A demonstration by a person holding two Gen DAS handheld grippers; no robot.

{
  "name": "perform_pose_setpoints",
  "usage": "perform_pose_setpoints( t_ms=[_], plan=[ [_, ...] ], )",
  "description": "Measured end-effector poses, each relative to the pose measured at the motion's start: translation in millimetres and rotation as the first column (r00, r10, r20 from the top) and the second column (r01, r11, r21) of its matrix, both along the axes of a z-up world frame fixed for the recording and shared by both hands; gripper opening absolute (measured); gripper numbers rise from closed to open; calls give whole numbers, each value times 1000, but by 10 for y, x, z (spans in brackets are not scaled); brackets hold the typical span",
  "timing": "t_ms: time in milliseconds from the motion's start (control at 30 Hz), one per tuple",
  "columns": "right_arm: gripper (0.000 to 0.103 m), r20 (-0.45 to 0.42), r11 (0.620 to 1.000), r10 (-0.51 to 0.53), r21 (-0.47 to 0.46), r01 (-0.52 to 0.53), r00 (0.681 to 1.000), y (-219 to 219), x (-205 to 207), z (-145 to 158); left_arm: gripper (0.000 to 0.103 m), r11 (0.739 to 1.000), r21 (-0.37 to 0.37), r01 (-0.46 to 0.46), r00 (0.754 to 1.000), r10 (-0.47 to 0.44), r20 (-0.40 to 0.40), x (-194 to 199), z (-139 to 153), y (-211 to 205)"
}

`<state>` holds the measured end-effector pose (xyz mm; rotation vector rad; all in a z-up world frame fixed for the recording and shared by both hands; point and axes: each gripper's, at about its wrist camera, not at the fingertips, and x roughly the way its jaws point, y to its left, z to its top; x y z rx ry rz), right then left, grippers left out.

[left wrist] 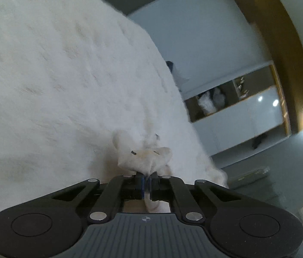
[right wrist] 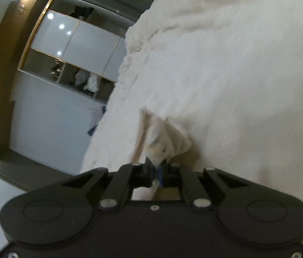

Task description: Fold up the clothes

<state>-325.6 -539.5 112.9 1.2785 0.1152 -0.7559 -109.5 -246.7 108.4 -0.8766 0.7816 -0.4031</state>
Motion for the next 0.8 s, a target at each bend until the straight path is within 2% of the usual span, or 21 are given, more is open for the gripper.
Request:
perform_pose_setpoints(
  t_ms=[67, 133, 200, 233, 300, 433, 467, 500, 533, 567, 633, 733, 800],
  plan=[
    [3, -92, 1000, 13, 21, -11, 996, 85, -62, -61, 3, 1000, -8, 14, 1000, -14, -5, -153, 13, 68],
    [3, -88, 1000, 19, 14, -18, 996, 167, -121, -69, 3, 999, -15, 29, 1000, -29, -9, -306, 26, 137],
    [3, -55, 998, 36, -45, -39, 998, 316, -165, 85, 3, 999, -23, 43, 999, -43, -14, -459, 39, 205],
    [3, -39, 997, 44, -64, -46, 998, 343, -154, 201, 3, 998, -34, 49, 999, -49, -13, -519, 64, 235],
    [3, -9, 993, 56, -105, -57, 998, 366, -103, 469, 3, 993, -105, 60, 998, -59, 14, -454, 277, 220],
    [3, 52, 988, 51, -148, -43, 997, 201, 28, 1144, 1, 968, -241, 71, 997, -65, 32, -192, 854, 161],
    [3, 74, 986, 47, -166, -34, 996, 153, 42, 1363, 1, 964, -255, 75, 997, -66, 42, -146, 951, 132],
    [3, 97, 983, 43, -184, -24, 994, 105, 56, 1588, 1, 960, -269, 84, 996, -70, 60, -89, 1104, 98],
    [3, 120, 979, 39, -202, -14, 992, 58, 69, 1813, 1, 954, -279, 108, 991, -81, 108, 2, 1439, 49],
    [3, 147, 971, 40, -239, -4, 988, 1, 102, 2092, 2, 956, -273, 111, 989, -80, 123, 48, 1593, 10],
    [3, 115, 966, 55, -257, -24, 992, -209, 325, 2283, 2, 959, -259, 116, 985, -79, 152, 157, 1896, -73],
    [3, 64, 958, 77, -281, -56, 995, -529, 665, 2555, 2, 972, -211, 108, 983, -73, 167, 532, 2220, -280],
    [3, 29, 952, 91, -295, -79, 995, -743, 892, 2737, 2, 983, -139, 118, 976, -90, 196, 749, 2388, -492]
  ],
)
